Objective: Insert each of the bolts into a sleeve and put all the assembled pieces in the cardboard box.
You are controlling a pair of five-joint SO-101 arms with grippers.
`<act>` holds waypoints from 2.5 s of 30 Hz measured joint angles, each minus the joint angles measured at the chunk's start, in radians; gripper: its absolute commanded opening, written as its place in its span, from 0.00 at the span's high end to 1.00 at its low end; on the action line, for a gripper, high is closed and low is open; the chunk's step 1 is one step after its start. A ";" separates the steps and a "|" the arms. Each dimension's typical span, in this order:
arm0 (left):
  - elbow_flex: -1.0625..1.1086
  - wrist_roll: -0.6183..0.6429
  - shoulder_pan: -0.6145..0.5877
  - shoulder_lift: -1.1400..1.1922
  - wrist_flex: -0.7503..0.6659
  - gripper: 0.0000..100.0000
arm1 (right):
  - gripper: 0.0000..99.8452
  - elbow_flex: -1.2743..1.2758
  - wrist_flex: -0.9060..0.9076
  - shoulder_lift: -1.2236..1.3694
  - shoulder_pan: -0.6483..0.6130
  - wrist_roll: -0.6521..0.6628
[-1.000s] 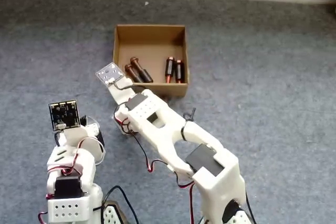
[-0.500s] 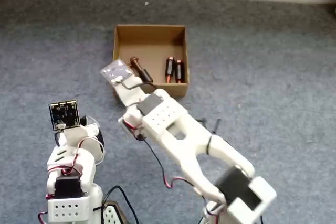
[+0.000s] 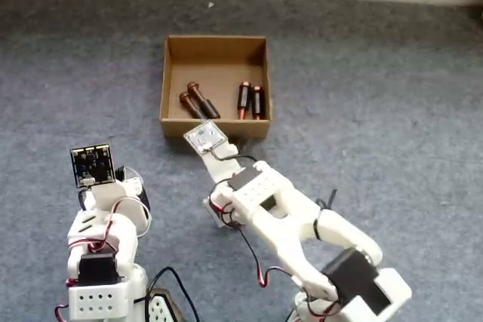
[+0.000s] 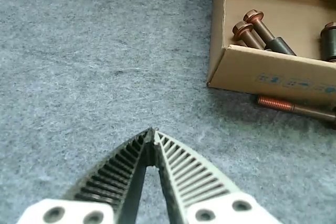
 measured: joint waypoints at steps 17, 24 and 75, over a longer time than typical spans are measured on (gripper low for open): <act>0.000 0.000 0.000 0.000 0.000 0.99 | 0.96 -0.091 0.137 0.051 -0.002 -0.089; 0.000 0.000 0.000 0.000 0.000 0.99 | 1.00 -0.091 0.181 0.048 0.005 -0.089; -0.827 -0.816 0.419 0.967 0.333 0.92 | 1.00 0.410 -0.149 -0.764 0.680 -0.198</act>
